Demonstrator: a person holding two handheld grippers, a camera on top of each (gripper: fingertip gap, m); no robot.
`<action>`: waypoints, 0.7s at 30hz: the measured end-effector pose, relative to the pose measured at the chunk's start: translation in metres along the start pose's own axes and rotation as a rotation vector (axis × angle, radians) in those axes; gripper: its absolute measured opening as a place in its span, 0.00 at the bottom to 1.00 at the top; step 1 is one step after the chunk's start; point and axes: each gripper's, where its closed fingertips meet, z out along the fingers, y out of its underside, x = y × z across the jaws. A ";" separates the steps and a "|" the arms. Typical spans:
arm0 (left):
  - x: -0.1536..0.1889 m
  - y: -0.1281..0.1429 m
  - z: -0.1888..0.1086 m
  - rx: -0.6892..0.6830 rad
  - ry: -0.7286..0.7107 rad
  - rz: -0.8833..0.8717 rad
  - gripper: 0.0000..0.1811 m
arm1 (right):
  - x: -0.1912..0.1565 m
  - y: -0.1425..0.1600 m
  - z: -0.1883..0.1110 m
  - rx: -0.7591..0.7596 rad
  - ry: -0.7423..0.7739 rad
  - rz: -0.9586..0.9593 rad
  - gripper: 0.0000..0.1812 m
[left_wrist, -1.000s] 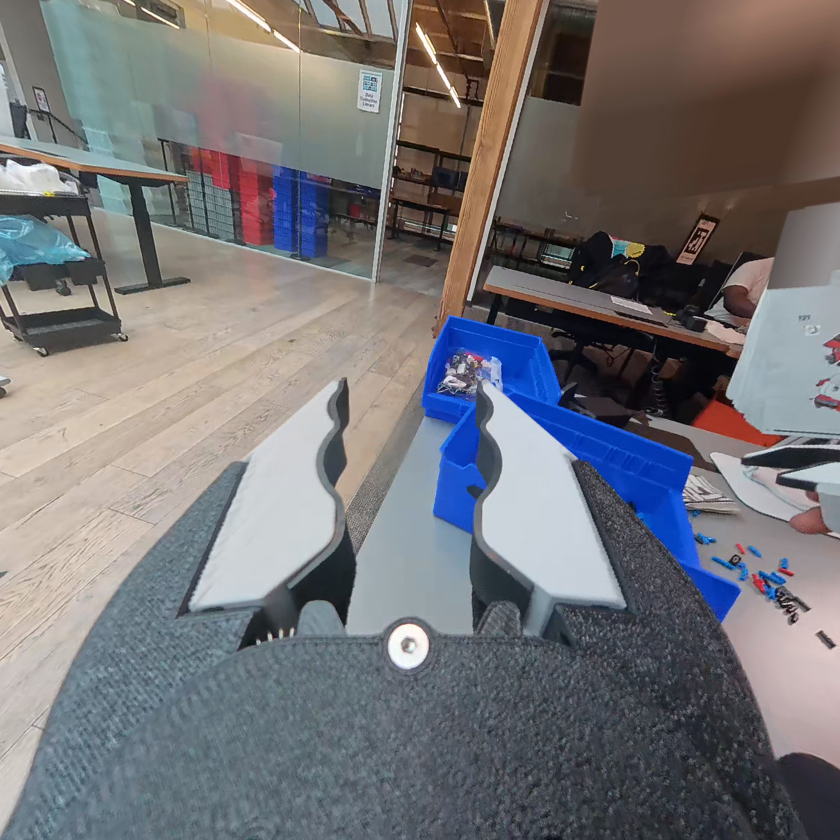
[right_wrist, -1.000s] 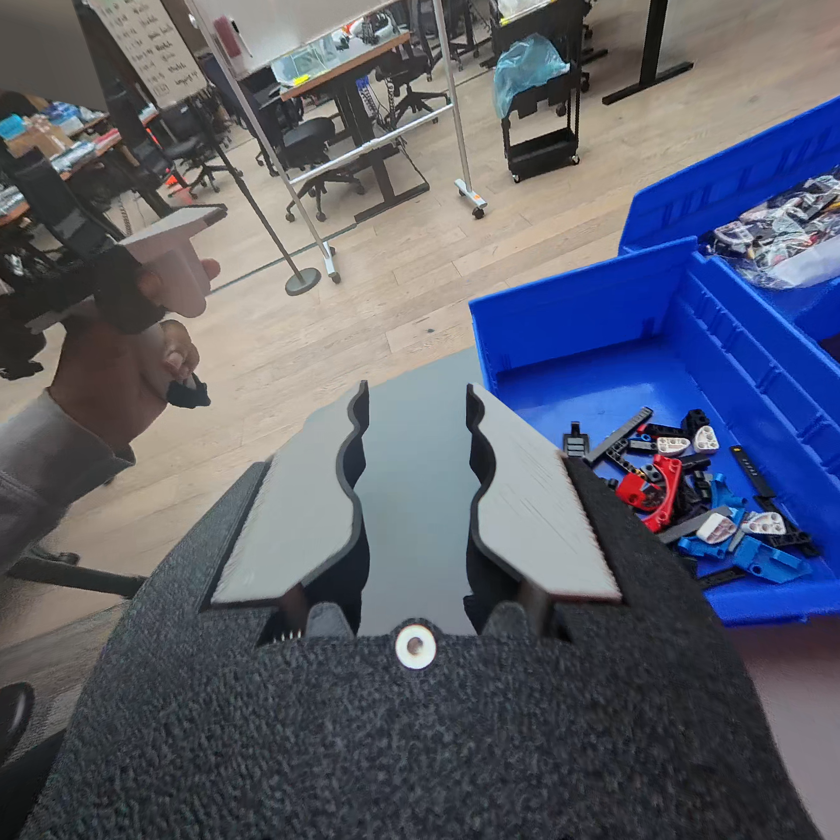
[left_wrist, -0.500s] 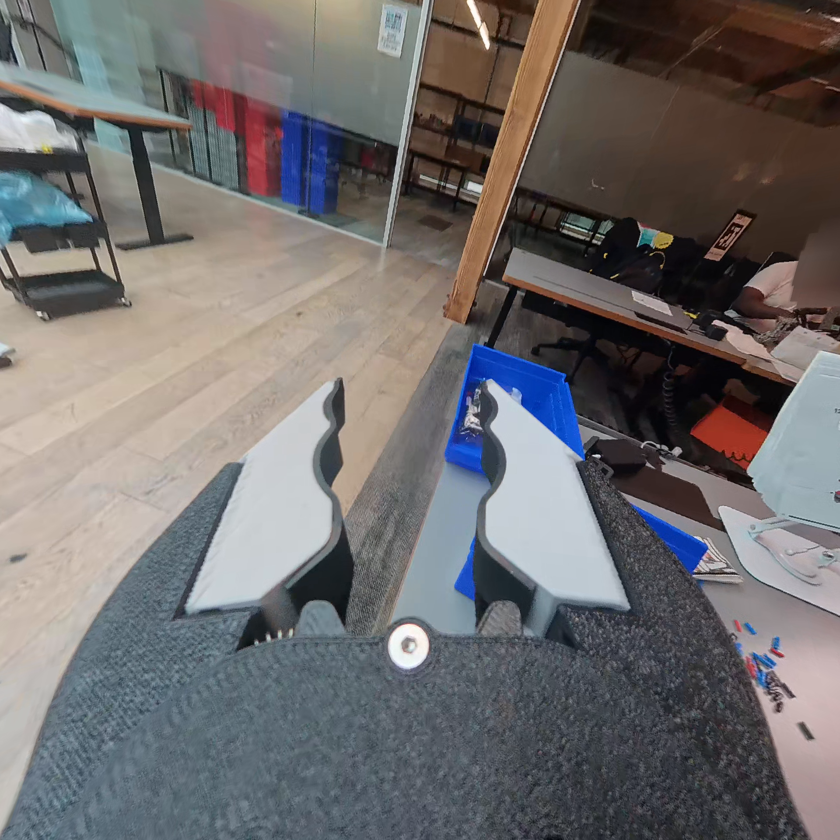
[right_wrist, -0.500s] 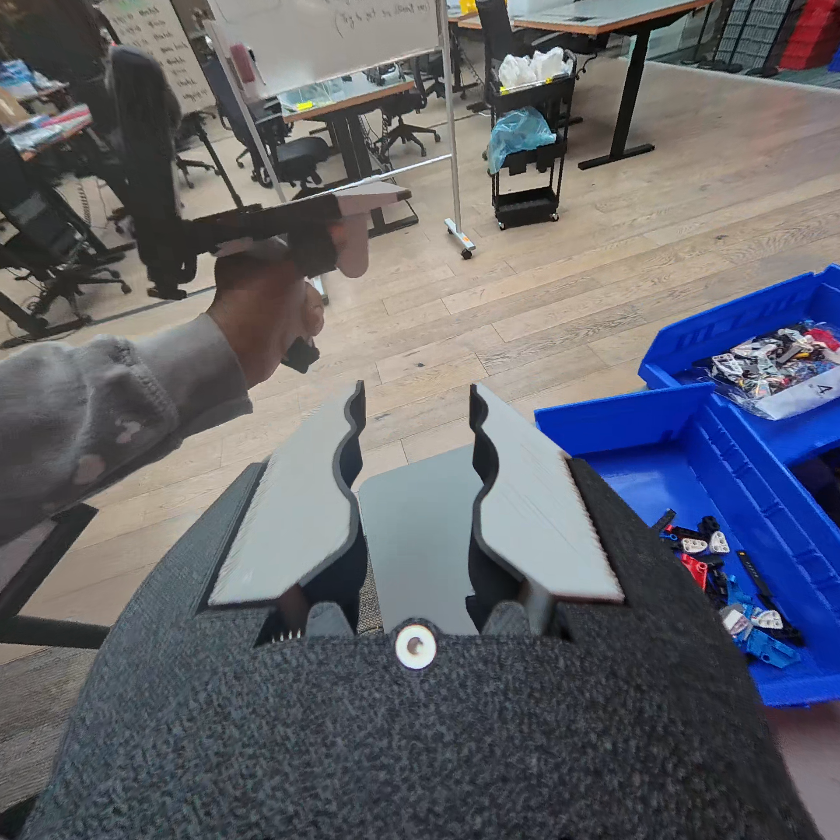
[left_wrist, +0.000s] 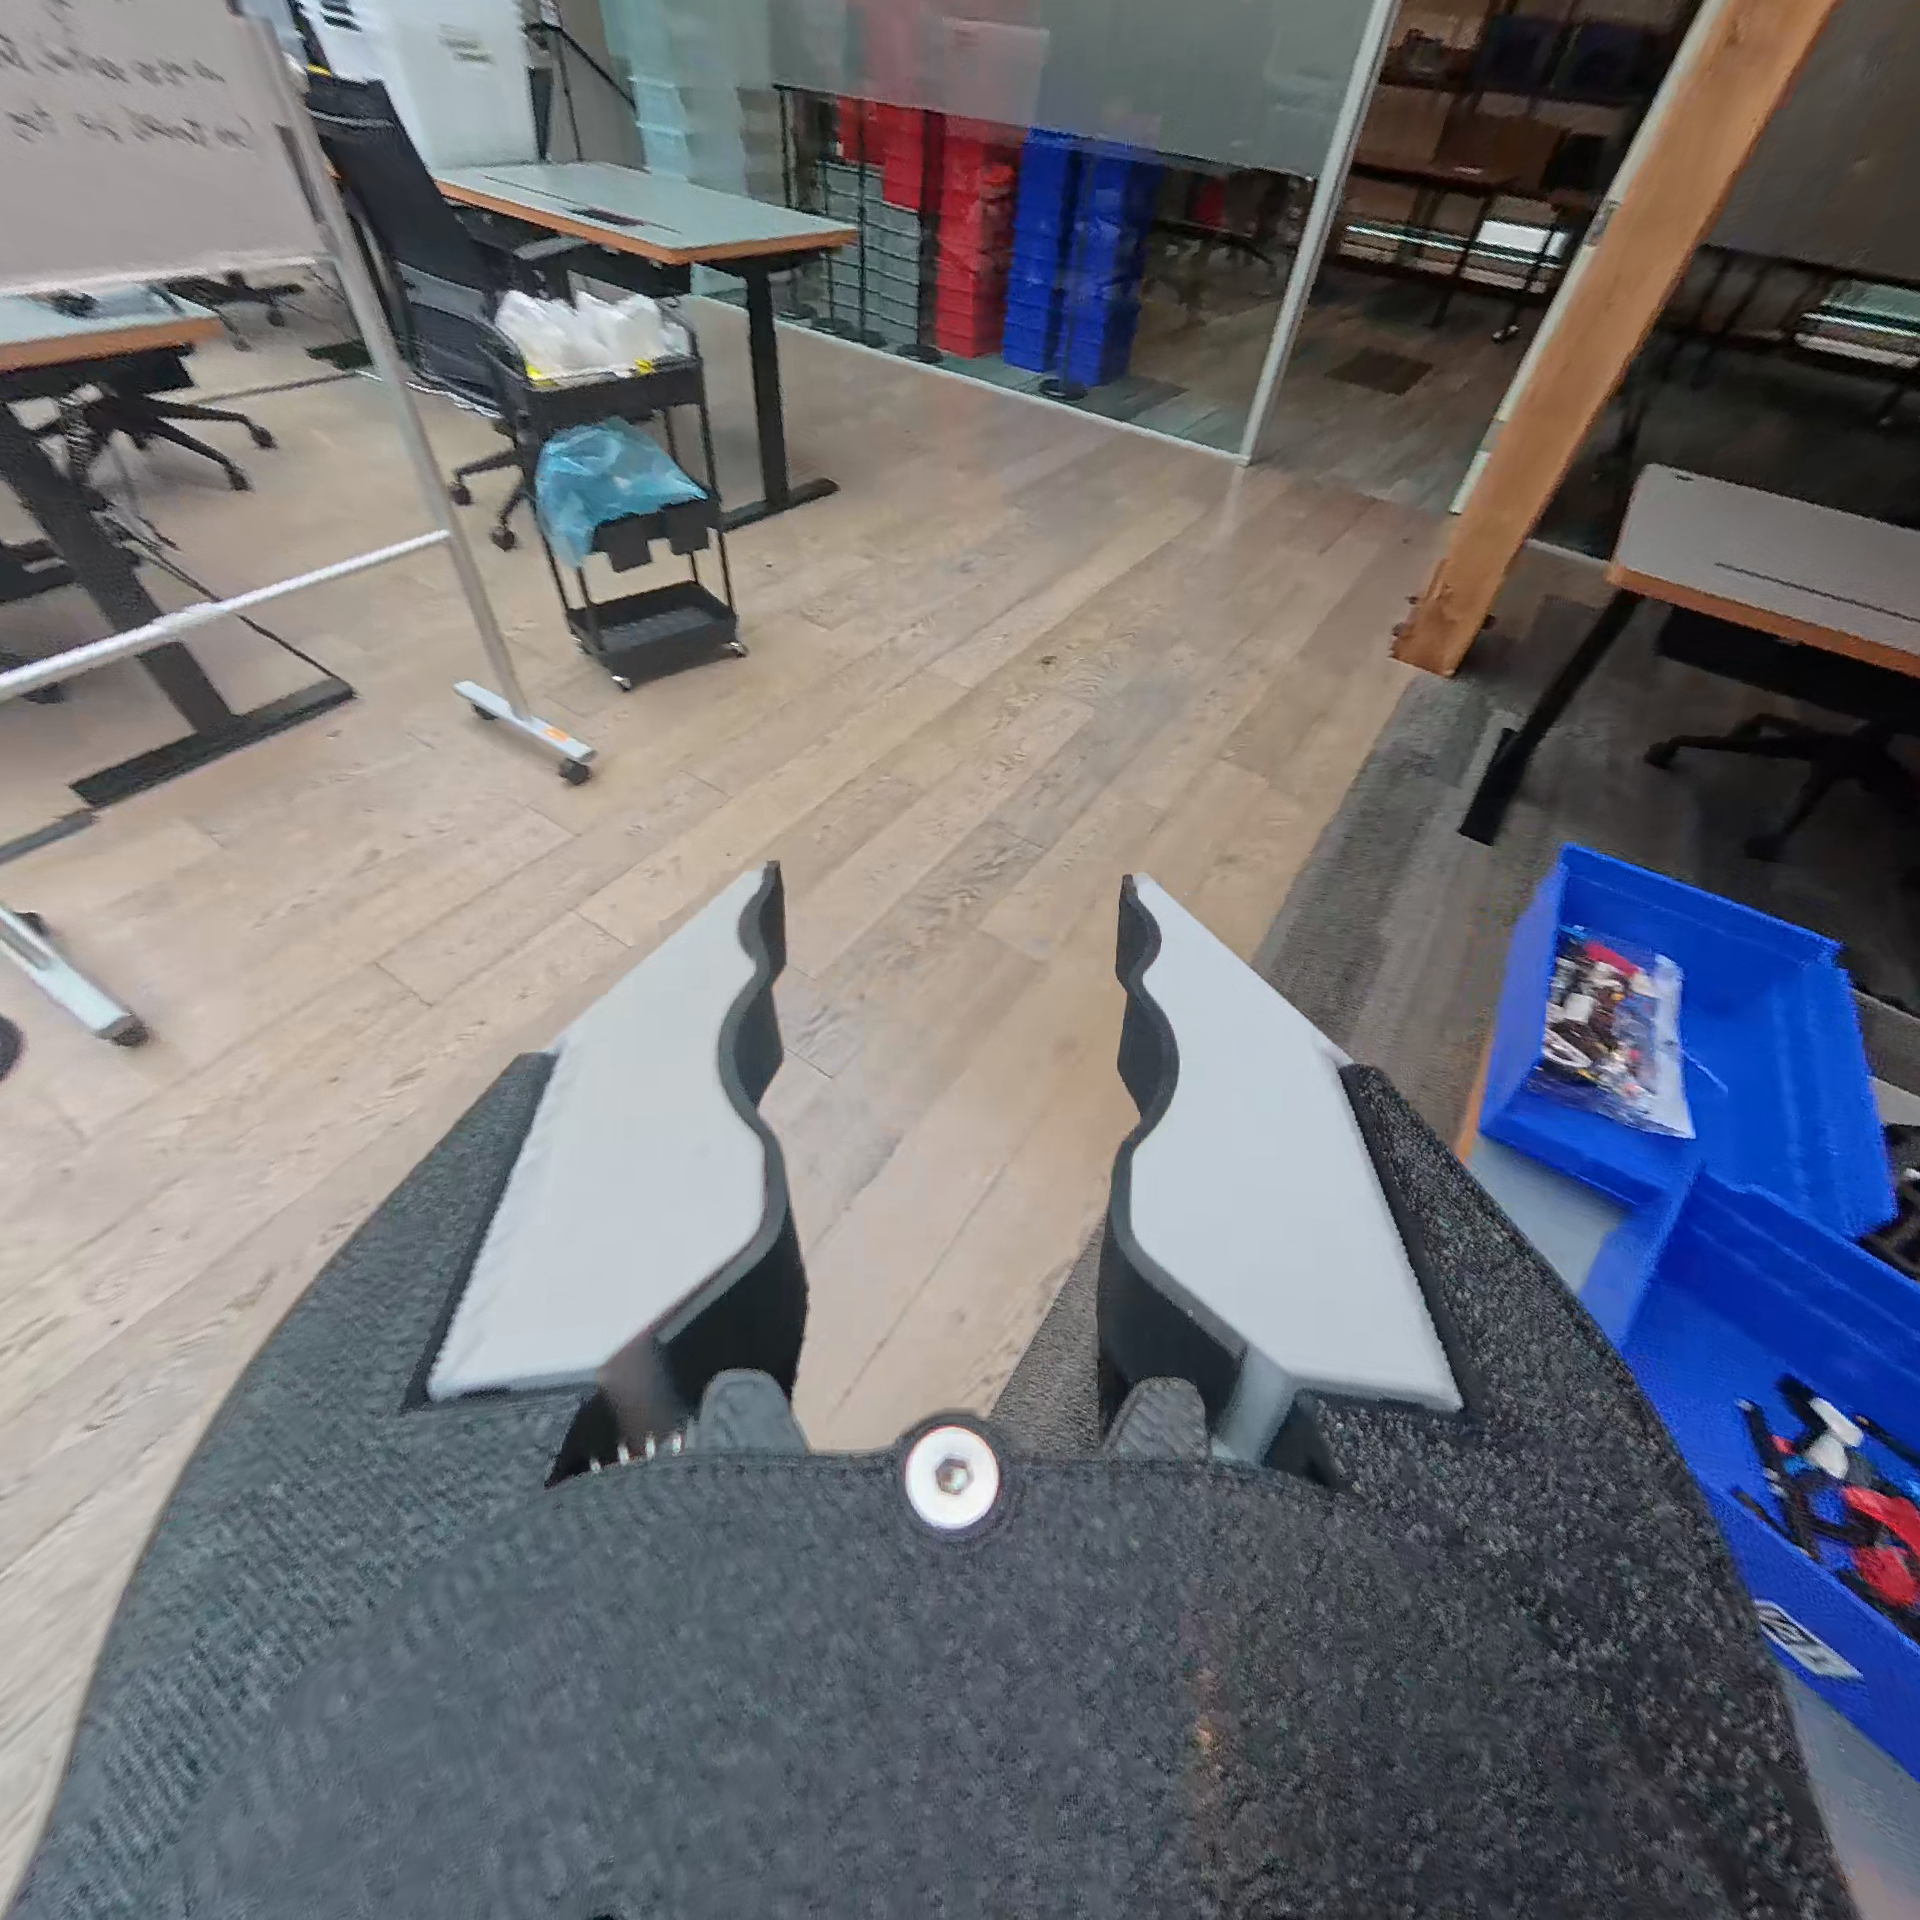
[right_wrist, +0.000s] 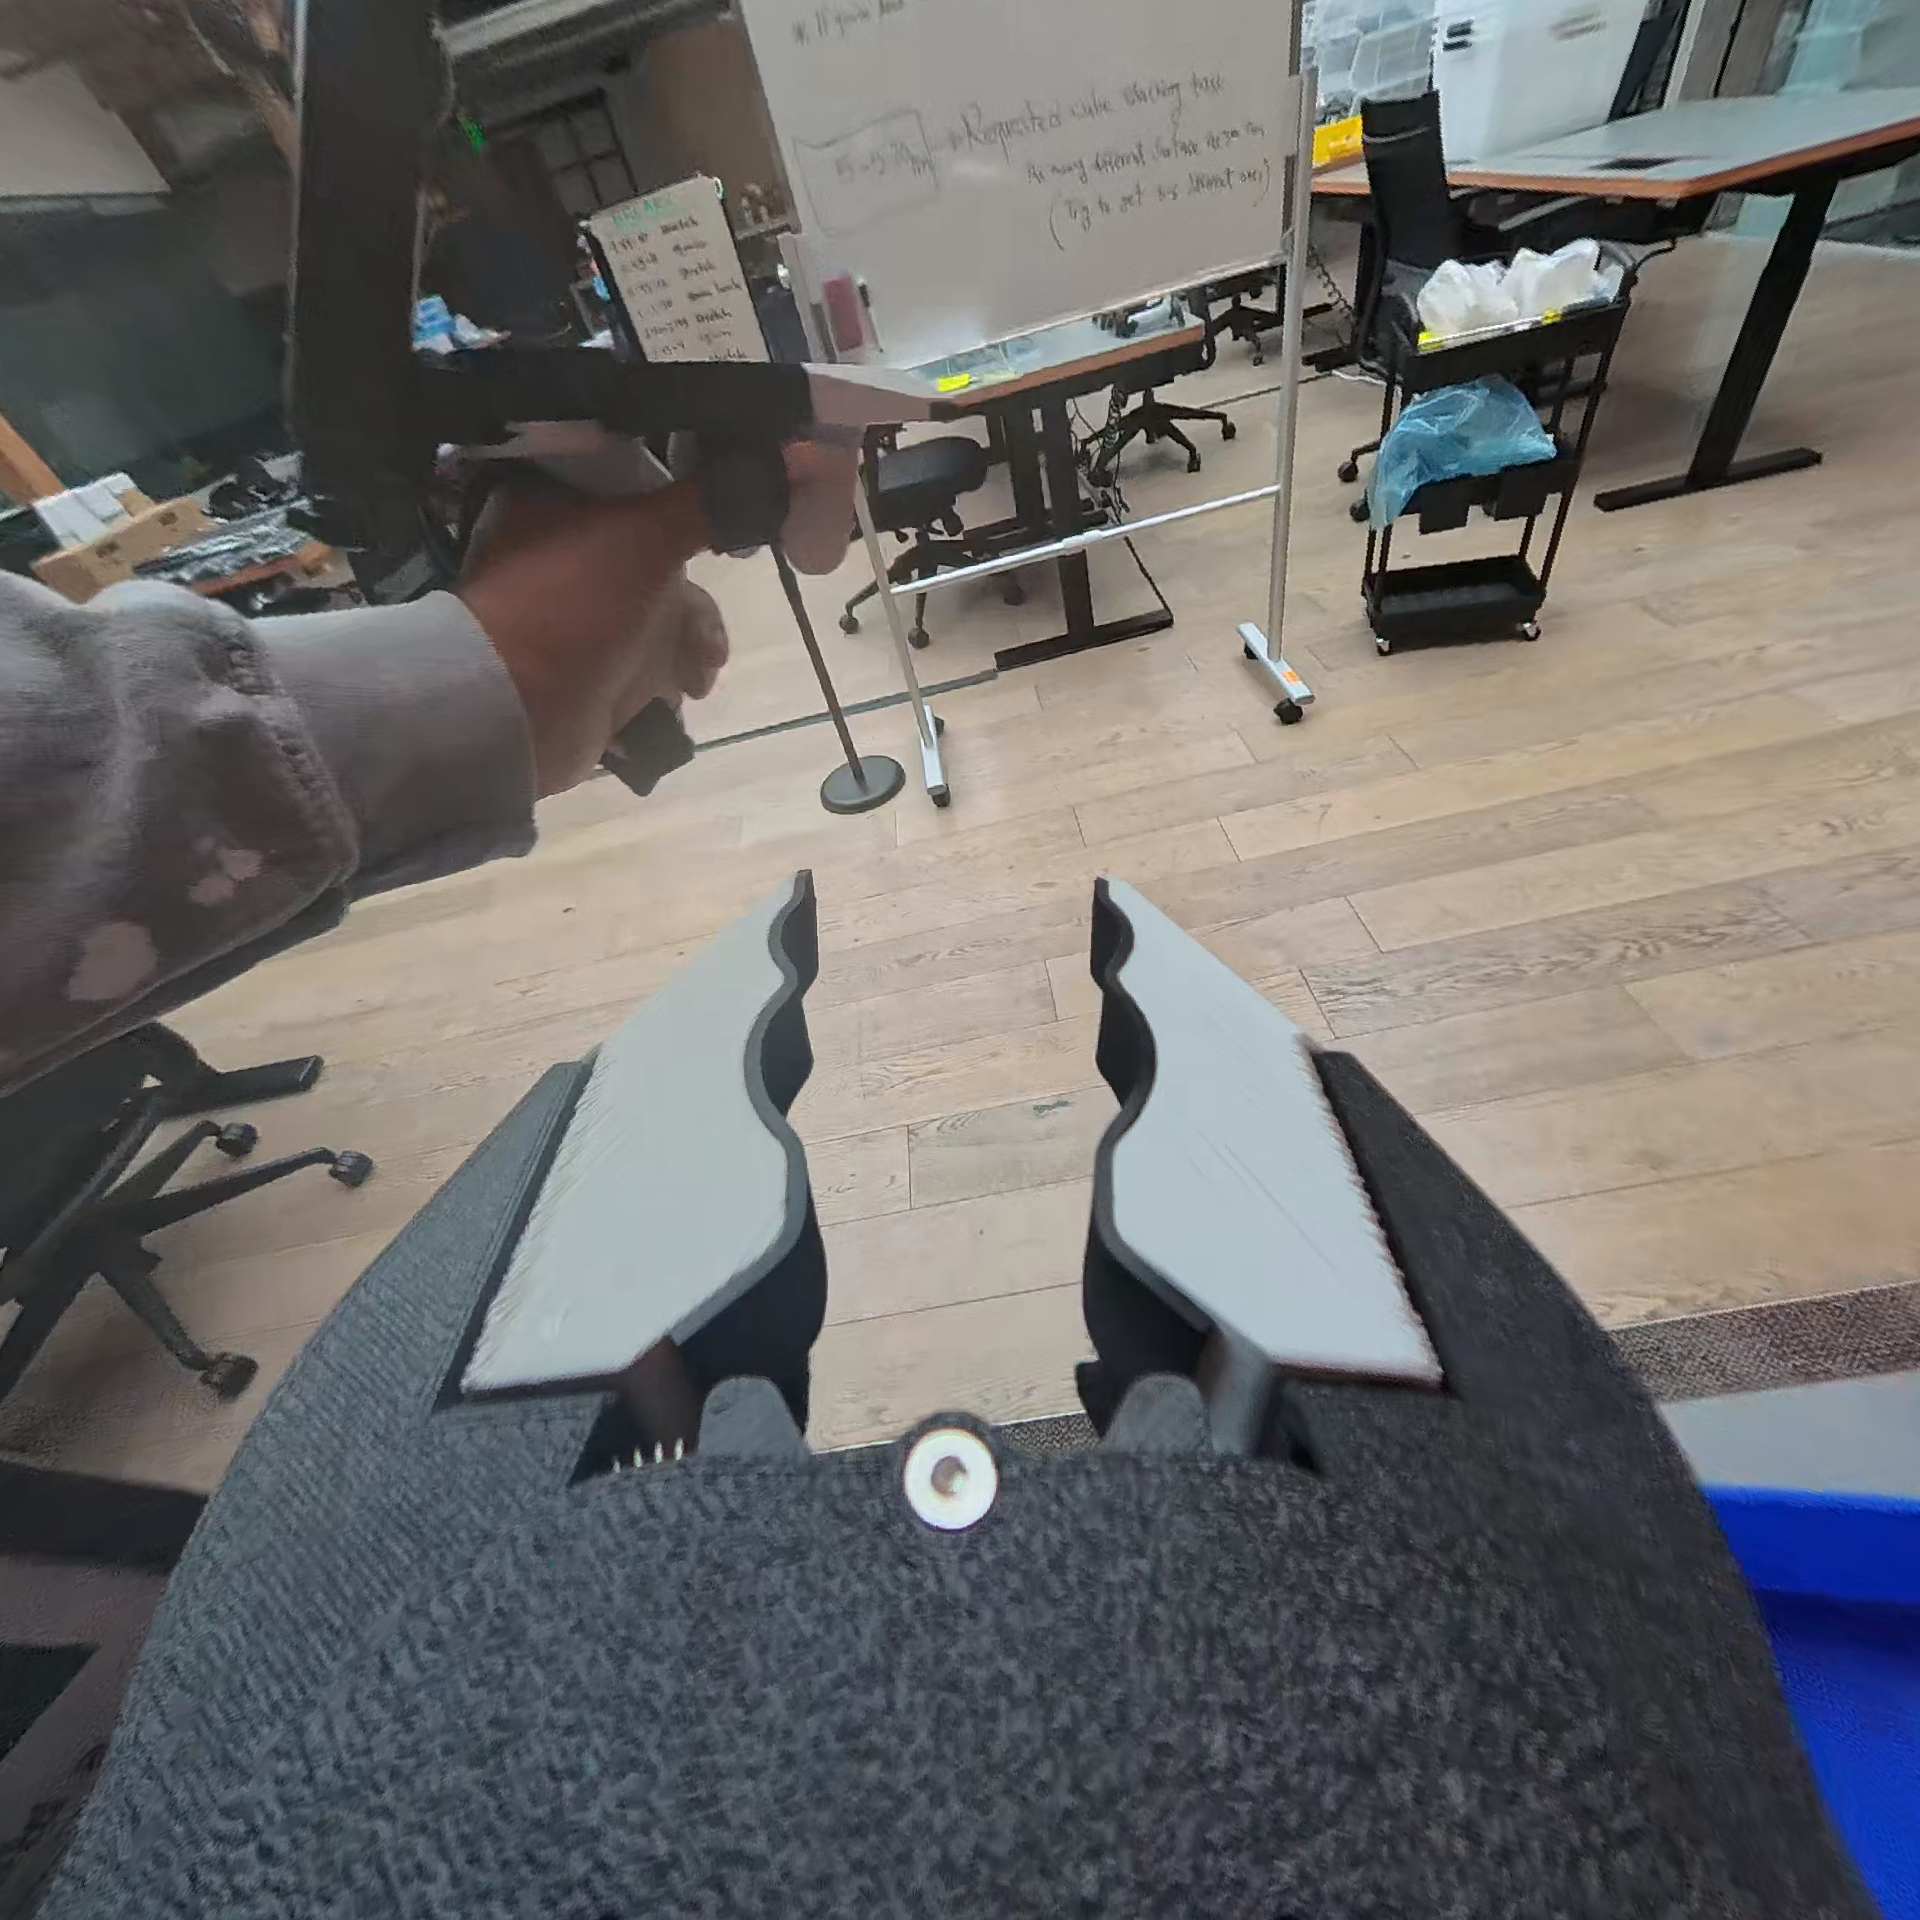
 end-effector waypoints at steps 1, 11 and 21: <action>-0.018 -0.007 -0.002 0.008 -0.025 0.003 0.35 | 0.003 -0.007 0.014 0.002 0.009 -0.004 0.29; -0.111 0.022 0.062 -0.071 -0.082 0.098 0.34 | 0.184 0.025 0.172 -0.096 0.244 0.109 0.33; -0.085 -0.016 0.327 -0.128 0.200 0.072 0.35 | 0.450 0.033 0.273 -0.178 0.573 0.141 0.33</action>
